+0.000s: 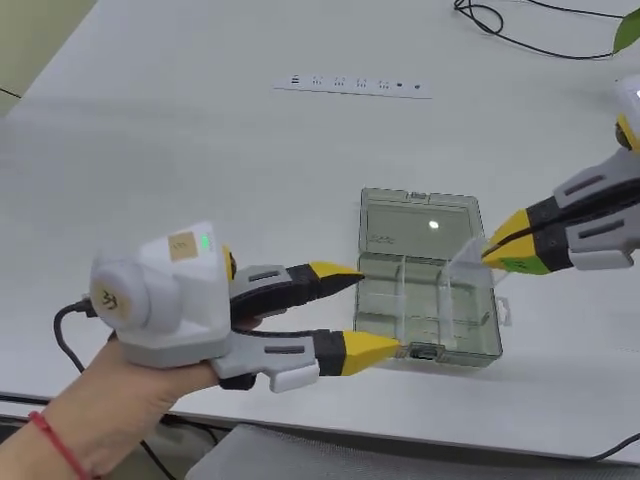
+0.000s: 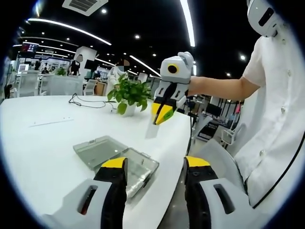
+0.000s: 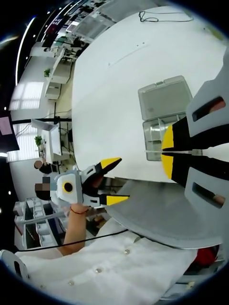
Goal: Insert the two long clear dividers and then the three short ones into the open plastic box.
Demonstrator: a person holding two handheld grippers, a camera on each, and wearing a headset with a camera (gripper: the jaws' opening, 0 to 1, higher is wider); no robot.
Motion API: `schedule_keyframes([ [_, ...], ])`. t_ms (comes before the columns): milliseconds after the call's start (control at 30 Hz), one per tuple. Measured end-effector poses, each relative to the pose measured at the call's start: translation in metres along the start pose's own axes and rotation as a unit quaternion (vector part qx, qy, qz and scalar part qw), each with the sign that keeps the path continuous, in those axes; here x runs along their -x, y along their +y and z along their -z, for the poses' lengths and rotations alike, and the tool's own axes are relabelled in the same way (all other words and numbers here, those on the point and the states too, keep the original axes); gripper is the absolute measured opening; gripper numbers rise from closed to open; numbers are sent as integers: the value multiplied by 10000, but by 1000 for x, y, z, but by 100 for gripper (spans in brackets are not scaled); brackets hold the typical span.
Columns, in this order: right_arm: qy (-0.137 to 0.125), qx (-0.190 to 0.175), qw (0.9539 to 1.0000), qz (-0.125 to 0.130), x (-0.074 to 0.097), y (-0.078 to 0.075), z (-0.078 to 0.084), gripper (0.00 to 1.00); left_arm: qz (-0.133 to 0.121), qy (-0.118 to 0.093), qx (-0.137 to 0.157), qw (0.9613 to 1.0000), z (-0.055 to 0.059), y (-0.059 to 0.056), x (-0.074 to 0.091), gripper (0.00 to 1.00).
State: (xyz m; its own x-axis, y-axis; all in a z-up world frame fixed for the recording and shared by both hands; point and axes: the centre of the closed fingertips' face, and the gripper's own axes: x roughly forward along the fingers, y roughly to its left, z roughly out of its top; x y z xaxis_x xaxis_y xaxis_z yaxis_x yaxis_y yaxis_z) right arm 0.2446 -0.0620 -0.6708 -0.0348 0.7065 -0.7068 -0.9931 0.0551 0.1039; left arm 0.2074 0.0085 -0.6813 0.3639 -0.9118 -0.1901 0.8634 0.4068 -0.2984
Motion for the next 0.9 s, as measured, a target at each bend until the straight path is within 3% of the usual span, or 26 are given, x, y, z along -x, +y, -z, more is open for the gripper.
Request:
schedule_keyframes([
  [267,53,-54,9999,71,-18,-17,13,2,-150,57,62,9999,6,11,3,58],
  [567,113,24,9999,49,-41,-32,32,2,-236,266,98,9993,18,17,2,69],
  [900,74,-9,10000,27,-60,-37,44,2,-377,337,168,9986,24,24,3,79],
])
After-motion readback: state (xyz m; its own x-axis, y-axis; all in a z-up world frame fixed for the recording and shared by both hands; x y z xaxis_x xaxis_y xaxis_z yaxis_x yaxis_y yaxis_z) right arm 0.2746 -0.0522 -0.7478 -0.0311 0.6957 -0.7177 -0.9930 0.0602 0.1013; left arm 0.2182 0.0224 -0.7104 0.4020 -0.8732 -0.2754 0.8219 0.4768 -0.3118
